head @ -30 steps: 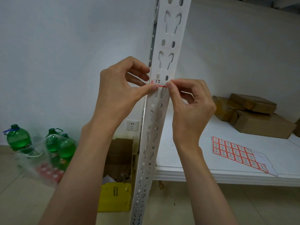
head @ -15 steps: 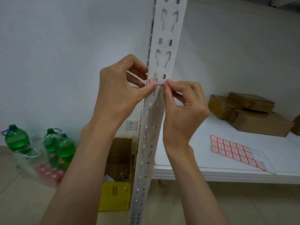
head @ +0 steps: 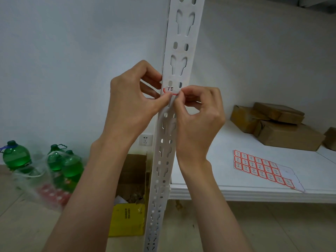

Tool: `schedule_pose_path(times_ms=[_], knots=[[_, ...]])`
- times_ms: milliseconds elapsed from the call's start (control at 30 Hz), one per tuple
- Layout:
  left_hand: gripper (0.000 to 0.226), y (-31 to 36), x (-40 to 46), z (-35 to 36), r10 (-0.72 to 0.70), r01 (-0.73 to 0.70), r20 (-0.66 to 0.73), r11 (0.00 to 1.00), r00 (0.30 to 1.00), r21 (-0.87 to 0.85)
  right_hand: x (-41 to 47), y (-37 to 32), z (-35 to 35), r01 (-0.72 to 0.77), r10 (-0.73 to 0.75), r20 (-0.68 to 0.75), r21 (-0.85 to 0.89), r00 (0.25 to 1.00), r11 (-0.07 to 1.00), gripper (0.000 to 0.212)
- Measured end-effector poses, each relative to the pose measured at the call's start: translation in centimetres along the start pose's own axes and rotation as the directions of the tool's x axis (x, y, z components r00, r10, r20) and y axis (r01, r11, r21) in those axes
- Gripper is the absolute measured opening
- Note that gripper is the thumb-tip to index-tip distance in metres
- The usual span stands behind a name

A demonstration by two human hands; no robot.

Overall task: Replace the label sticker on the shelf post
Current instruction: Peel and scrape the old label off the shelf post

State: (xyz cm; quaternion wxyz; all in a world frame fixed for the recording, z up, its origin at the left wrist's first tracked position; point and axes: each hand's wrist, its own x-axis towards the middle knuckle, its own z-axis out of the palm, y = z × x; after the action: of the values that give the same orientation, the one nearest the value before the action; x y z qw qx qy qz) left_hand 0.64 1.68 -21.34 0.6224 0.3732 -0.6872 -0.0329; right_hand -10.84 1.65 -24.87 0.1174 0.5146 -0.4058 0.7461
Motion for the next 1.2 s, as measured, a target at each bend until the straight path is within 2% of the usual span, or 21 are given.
schedule_pose_path(times_ms=[300, 867, 1133, 1200], knots=[[0.036, 0.0, 0.0, 0.1, -0.005, 0.005, 0.005, 1.000, 1.000, 0.009, 0.0, 0.4, -0.6, 0.043, -0.043, -0.038, 0.002, 0.998, 0.999, 0.013], [0.031, 0.5, -0.3, 0.3, -0.038, 0.038, -0.039, 0.999, 0.999, 0.017, 0.3, -0.5, -0.6, 0.076, -0.075, 0.037, -0.028, 0.997, 0.997, 0.004], [0.029, 0.5, -0.5, 0.4, -0.055, 0.054, -0.053, 0.998, 0.997, -0.022, 0.5, 0.7, -0.2, 0.121, -0.118, 0.126, -0.018, 0.985, 0.993, 0.007], [0.031, 0.6, -0.5, 0.3, -0.061, 0.060, -0.041, 0.998, 0.997, -0.019, 0.4, 1.3, -0.4, 0.107, -0.109, 0.108, 0.021, 0.988, 0.994, 0.006]])
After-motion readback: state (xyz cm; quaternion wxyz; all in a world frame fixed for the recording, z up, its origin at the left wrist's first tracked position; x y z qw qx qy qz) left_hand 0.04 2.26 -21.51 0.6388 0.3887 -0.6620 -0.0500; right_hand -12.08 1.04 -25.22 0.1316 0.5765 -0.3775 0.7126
